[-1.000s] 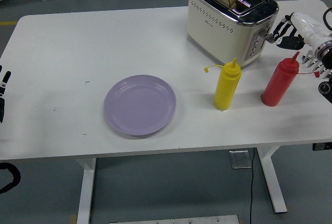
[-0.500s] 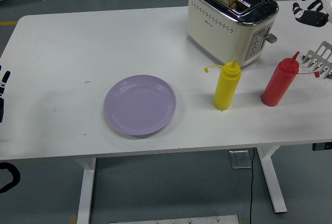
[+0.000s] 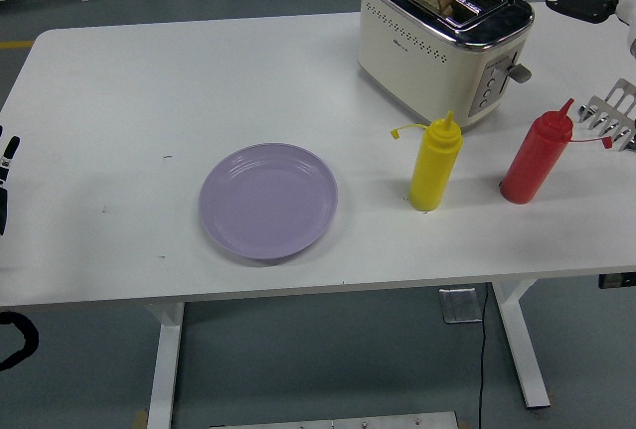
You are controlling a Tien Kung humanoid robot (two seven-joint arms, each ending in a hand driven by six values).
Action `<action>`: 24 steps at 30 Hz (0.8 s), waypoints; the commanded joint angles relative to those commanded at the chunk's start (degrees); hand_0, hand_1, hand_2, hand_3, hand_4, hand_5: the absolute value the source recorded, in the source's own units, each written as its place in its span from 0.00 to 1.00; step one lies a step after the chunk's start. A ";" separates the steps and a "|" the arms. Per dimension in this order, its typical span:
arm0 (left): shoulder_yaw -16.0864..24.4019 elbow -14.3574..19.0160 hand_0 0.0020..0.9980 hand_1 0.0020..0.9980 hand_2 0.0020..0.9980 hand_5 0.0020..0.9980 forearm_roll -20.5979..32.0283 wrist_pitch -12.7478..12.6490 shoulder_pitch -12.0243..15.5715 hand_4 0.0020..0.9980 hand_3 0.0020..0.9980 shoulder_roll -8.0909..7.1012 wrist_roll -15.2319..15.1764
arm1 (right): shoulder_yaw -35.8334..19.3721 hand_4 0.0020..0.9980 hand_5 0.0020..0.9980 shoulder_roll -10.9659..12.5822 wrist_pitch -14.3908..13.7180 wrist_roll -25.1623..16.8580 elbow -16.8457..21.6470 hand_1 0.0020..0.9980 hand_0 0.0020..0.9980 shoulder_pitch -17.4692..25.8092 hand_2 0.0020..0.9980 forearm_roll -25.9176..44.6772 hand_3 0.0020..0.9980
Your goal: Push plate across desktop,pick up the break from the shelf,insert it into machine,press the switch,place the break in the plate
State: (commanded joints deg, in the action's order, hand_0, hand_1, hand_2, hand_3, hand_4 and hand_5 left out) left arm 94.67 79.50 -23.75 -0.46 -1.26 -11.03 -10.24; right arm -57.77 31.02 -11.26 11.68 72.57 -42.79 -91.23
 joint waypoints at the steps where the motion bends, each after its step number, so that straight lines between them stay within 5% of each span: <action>1: -0.02 0.00 0.82 0.86 0.92 1.00 0.01 0.01 0.02 0.65 0.85 -0.01 -0.01 | 0.41 0.64 0.45 -0.33 0.18 -0.01 -0.15 0.81 0.82 -0.60 0.85 0.28 0.88; 24: 0.04 -0.01 0.82 0.86 0.92 1.00 0.06 0.02 0.00 0.65 0.85 -0.38 -0.06 | 12.91 0.75 0.45 -11.08 6.65 2.89 -14.30 0.82 0.84 -18.04 0.85 0.93 0.88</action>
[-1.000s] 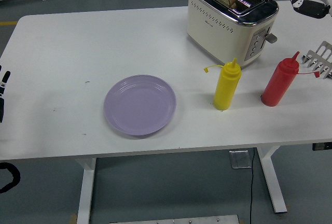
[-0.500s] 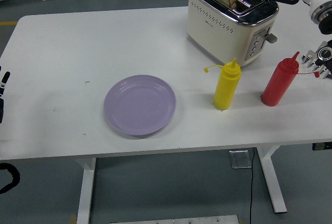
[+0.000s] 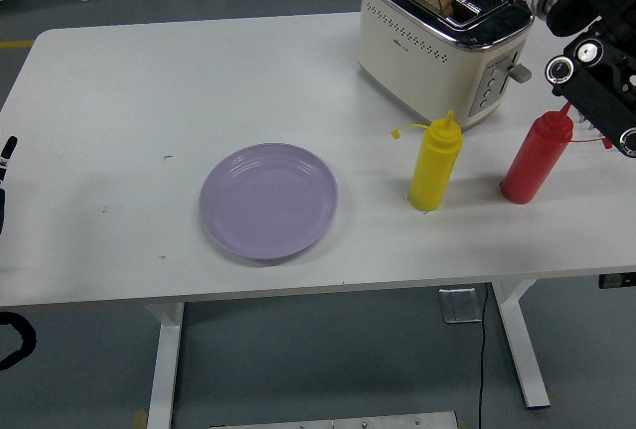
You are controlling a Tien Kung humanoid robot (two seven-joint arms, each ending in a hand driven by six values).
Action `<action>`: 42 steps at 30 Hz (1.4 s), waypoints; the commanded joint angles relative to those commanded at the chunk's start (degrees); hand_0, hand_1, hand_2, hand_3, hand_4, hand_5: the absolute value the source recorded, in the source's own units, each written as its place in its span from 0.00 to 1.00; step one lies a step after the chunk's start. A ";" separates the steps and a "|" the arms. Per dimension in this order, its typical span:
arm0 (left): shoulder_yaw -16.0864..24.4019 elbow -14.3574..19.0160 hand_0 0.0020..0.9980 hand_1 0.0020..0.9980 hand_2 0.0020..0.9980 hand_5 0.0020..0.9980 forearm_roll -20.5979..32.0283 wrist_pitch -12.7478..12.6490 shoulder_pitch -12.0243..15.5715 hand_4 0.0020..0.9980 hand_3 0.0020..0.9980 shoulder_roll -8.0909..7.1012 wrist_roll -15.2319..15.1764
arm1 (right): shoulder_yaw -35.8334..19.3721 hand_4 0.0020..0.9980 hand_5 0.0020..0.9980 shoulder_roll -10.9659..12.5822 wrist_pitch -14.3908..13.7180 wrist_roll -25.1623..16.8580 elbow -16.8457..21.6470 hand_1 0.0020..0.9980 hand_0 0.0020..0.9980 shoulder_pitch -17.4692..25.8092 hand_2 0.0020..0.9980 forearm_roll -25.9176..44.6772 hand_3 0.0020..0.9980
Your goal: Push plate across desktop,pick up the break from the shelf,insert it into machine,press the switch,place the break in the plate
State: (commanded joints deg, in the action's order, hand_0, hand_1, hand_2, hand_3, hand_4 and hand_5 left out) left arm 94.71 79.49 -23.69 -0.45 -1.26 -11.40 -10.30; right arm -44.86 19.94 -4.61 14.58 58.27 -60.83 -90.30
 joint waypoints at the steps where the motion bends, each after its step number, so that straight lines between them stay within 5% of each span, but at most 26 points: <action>1: 0.02 -0.01 0.82 0.86 0.92 1.00 0.00 -0.01 -0.02 0.65 0.85 -0.01 0.00 | 0.42 0.75 0.45 -0.43 0.20 0.17 -0.74 0.82 0.84 -0.51 0.85 -0.15 0.88; 13: 0.18 -0.06 0.82 0.86 0.92 1.00 0.00 -0.04 -0.08 0.65 0.85 -0.04 -0.02 | 3.59 0.77 0.46 -5.52 2.07 2.32 -10.47 0.79 0.81 -5.08 0.82 -2.14 0.87; 26: 0.09 -0.10 0.82 0.86 0.92 1.00 -0.01 -0.06 -0.26 0.65 0.85 -0.07 -0.05 | 6.55 0.79 0.47 -9.06 2.47 2.92 -16.72 0.76 0.76 -7.65 0.78 -1.96 0.85; 42: 0.11 -0.12 0.82 0.86 0.92 1.00 0.02 -0.05 -0.34 0.65 0.85 -0.06 -0.15 | 11.37 0.75 0.44 -12.99 -0.38 3.44 -23.12 0.57 0.50 -10.45 0.59 -4.43 0.71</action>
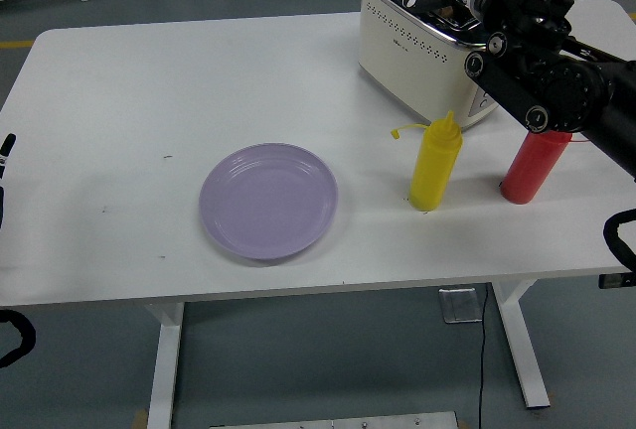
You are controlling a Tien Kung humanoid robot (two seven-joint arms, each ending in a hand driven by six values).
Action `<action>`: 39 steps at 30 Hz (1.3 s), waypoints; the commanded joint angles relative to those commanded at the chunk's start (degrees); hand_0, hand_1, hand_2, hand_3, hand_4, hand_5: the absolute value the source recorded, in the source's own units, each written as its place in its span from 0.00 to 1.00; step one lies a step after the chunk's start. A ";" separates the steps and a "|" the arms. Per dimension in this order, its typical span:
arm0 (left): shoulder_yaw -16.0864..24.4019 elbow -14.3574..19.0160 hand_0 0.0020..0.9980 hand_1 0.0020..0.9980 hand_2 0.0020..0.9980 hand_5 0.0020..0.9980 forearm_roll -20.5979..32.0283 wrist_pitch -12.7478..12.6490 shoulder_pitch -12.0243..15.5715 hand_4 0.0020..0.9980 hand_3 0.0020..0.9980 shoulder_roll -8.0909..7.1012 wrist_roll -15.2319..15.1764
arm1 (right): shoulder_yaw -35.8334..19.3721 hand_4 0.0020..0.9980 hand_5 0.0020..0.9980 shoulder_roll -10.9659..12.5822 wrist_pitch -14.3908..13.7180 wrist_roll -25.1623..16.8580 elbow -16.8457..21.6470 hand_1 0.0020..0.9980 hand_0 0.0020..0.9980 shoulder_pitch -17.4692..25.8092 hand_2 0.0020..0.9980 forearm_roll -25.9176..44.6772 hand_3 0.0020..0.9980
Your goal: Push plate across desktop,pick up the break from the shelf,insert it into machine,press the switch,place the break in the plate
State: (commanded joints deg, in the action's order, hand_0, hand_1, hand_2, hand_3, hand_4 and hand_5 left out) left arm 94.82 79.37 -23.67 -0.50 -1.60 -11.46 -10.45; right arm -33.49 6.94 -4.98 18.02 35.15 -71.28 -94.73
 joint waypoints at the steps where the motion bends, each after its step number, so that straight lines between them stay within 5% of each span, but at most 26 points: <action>1: -0.01 0.00 0.82 0.86 0.92 1.00 -0.01 0.00 -0.04 0.65 0.85 0.00 0.00 | 0.24 0.75 0.44 -0.14 -0.14 0.03 -0.20 0.57 0.50 -0.10 0.59 -0.06 0.71; 3: -0.02 0.00 0.82 0.86 0.92 1.00 -0.01 0.00 -0.10 0.65 0.85 -0.01 -0.01 | 0.67 0.70 0.39 -0.41 -0.34 0.08 -0.61 0.50 0.41 -0.30 0.54 -0.13 0.67; 32: -0.43 0.00 0.82 0.86 0.92 1.00 -0.01 0.09 -0.13 0.65 0.85 -0.02 -0.14 | 4.08 0.59 0.25 -2.65 -4.65 -0.83 -5.44 0.37 0.26 -0.59 0.46 -1.98 0.57; 33: -0.42 0.00 0.82 0.86 0.92 1.00 -0.01 0.08 -0.11 0.65 0.85 -0.02 -0.15 | 4.17 0.49 0.14 -2.64 -4.94 -0.93 -5.50 0.36 0.21 -0.55 0.45 -2.26 0.54; 38: -0.40 -0.01 0.82 0.86 0.92 1.00 0.00 0.07 -0.05 0.65 0.85 -0.02 -0.17 | 4.35 0.49 0.14 -2.54 -6.54 -1.34 -5.40 0.36 0.21 -0.43 0.45 -3.10 0.54; 39: -0.40 -0.01 0.82 0.86 0.92 1.00 0.00 0.07 -0.06 0.65 0.85 -0.01 -0.17 | 4.39 0.42 0.07 -2.49 -6.93 -1.44 -5.36 0.34 0.18 -0.43 0.43 -3.32 0.52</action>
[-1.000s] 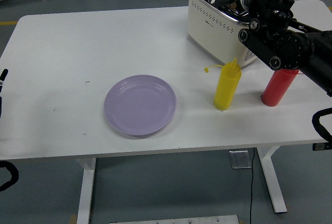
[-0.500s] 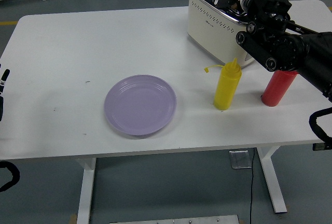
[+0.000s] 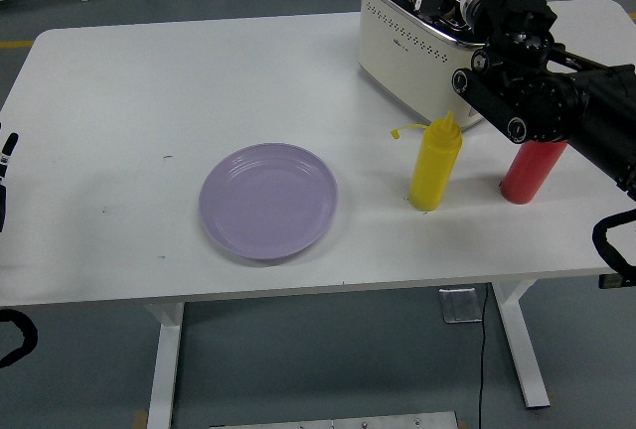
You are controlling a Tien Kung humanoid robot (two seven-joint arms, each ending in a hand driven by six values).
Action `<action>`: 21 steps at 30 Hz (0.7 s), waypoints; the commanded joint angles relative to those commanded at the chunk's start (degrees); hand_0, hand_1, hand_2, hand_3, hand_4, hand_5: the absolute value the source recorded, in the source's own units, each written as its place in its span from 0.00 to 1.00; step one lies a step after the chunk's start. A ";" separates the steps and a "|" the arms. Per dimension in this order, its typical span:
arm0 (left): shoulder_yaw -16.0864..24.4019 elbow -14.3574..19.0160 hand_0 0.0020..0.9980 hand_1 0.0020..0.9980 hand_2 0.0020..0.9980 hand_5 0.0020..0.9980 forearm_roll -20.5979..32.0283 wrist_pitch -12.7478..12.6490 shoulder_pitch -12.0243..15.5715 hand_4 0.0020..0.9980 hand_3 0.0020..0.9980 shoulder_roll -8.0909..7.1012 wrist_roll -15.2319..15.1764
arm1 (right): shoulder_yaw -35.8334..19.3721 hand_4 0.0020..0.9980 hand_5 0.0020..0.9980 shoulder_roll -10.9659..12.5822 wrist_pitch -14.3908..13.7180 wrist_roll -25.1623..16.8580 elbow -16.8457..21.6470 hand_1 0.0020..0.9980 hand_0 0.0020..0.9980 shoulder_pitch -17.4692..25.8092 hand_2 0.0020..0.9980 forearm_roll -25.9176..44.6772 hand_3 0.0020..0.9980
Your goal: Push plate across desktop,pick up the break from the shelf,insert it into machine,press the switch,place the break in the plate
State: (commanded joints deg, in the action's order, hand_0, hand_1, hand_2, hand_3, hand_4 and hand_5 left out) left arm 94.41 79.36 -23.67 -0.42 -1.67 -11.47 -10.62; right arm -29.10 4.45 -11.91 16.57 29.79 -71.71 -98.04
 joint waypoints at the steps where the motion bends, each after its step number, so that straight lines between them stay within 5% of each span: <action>1: 0.00 0.00 0.82 0.86 0.92 1.00 0.00 0.00 -0.02 0.65 0.85 0.01 0.00 | 0.03 0.42 0.07 0.04 -0.27 -0.07 0.02 0.34 0.18 0.00 0.43 -0.19 0.52; 11: 0.19 0.04 0.82 0.86 0.92 1.00 0.01 -0.01 -0.04 0.65 0.85 -0.03 -0.03 | -0.48 0.40 0.05 0.95 -1.77 -0.63 0.54 0.31 0.16 -0.09 0.41 -2.02 0.51; 21: 0.51 0.10 0.82 0.86 0.92 1.00 0.02 -0.01 -0.06 0.65 0.85 -0.17 -0.06 | -6.08 0.33 0.04 5.39 -5.03 0.18 7.50 0.29 0.18 -0.33 0.38 -7.05 0.49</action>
State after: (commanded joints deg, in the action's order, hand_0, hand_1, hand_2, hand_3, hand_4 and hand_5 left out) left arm 94.93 79.46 -23.66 -0.44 -1.73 -11.65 -10.68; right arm -35.18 9.84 -16.94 16.76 37.29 -72.05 -105.09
